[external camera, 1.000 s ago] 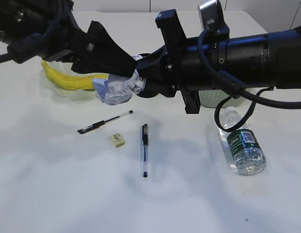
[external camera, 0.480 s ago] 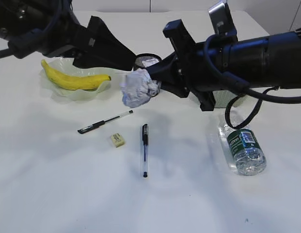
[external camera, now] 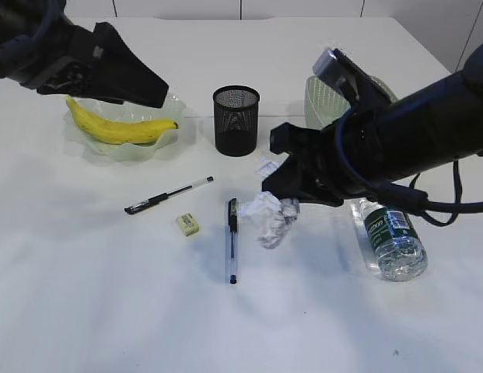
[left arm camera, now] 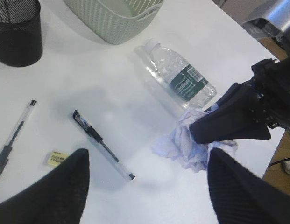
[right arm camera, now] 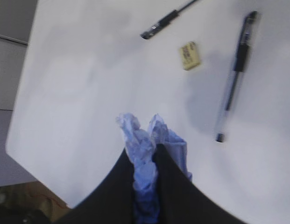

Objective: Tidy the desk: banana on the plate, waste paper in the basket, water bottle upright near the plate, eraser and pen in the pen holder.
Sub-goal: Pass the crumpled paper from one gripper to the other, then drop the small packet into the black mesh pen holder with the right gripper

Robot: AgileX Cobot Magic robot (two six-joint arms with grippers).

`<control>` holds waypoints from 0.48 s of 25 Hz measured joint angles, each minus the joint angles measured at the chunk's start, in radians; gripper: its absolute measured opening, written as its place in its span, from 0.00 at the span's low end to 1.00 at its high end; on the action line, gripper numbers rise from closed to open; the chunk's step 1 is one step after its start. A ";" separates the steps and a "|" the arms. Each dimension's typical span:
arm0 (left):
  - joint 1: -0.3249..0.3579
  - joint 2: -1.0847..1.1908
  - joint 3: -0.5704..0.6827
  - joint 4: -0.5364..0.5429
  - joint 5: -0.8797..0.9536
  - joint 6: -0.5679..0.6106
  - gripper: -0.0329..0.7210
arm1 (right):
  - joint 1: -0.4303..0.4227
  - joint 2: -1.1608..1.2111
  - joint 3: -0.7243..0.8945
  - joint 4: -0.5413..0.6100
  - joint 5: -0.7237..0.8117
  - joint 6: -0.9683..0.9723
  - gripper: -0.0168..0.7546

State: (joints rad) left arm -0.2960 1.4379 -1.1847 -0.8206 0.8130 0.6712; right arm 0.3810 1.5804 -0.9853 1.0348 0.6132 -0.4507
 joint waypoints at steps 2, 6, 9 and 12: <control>0.014 0.000 0.000 0.045 0.005 -0.043 0.78 | -0.005 0.000 0.000 -0.130 -0.020 0.079 0.08; 0.018 0.000 0.000 0.200 0.005 -0.186 0.77 | -0.046 0.000 -0.007 -0.311 -0.030 0.185 0.08; 0.018 0.000 0.000 0.316 0.005 -0.299 0.77 | -0.099 0.000 -0.043 -0.412 -0.030 0.233 0.08; 0.018 0.000 0.000 0.362 0.005 -0.345 0.77 | -0.149 0.000 -0.099 -0.552 -0.030 0.305 0.08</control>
State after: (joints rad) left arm -0.2783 1.4379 -1.1847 -0.4584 0.8176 0.3259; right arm 0.2318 1.5804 -1.0848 0.4826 0.5836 -0.1460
